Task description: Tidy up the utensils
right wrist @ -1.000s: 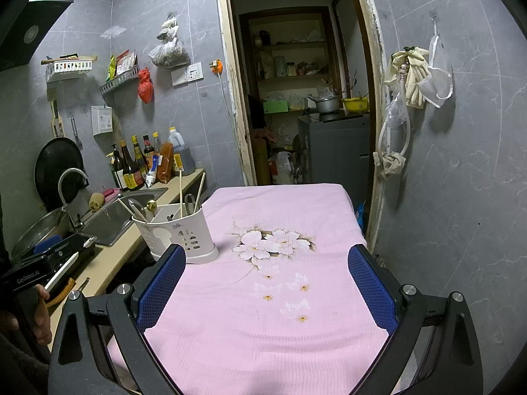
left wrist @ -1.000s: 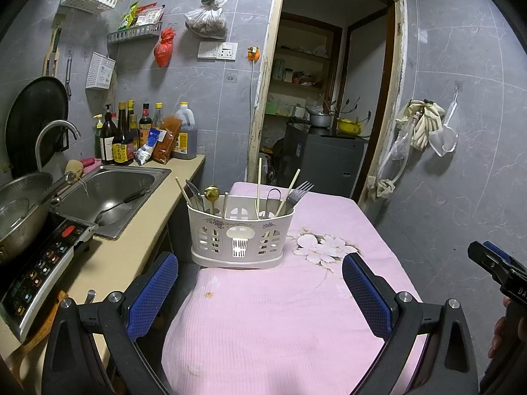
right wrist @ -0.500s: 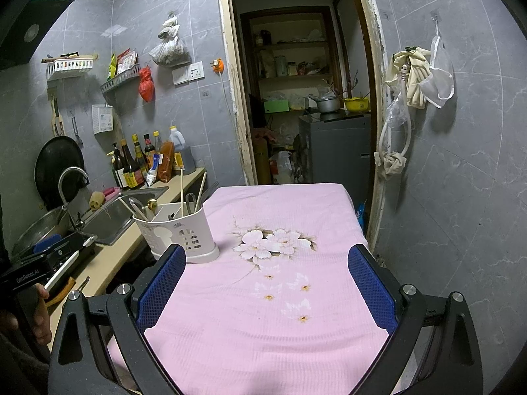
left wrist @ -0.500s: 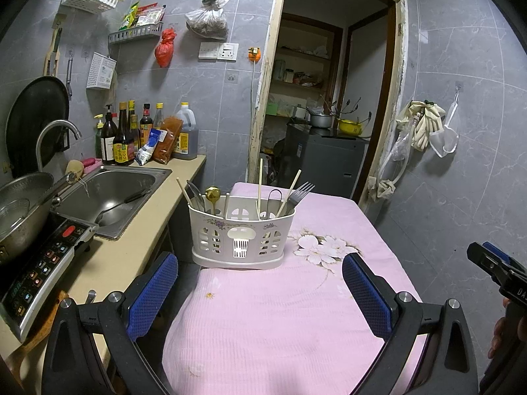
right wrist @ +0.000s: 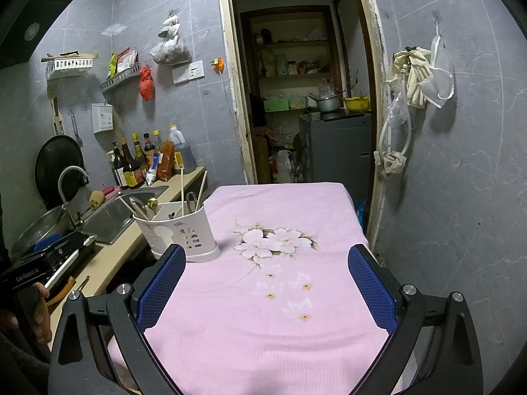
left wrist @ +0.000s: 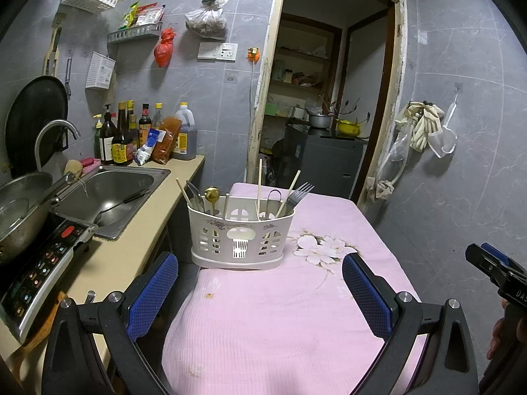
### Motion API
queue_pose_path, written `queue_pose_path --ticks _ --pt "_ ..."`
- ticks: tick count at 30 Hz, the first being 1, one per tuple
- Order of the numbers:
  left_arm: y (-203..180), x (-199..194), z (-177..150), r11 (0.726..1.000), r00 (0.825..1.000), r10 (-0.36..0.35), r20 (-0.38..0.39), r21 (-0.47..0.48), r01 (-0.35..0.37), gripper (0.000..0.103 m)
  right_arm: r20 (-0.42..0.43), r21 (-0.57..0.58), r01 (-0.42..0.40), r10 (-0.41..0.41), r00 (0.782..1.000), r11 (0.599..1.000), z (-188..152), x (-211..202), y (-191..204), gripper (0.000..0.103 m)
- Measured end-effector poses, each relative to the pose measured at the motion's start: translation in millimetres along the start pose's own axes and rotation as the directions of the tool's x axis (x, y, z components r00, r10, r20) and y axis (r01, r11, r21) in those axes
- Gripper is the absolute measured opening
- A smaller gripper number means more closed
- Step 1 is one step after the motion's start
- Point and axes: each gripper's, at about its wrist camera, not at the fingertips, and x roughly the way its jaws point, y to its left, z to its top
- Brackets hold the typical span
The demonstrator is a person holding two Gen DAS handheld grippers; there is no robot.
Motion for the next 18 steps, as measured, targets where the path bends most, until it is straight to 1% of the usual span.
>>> queue_pose_path --ticks 18 --pt "0.0 -0.3 -0.1 1.000 1.000 -0.001 0.002 0.000 0.001 0.101 -0.003 0.000 0.000 0.000 1.000 1.000 1.7 0.1 0.1 0.097"
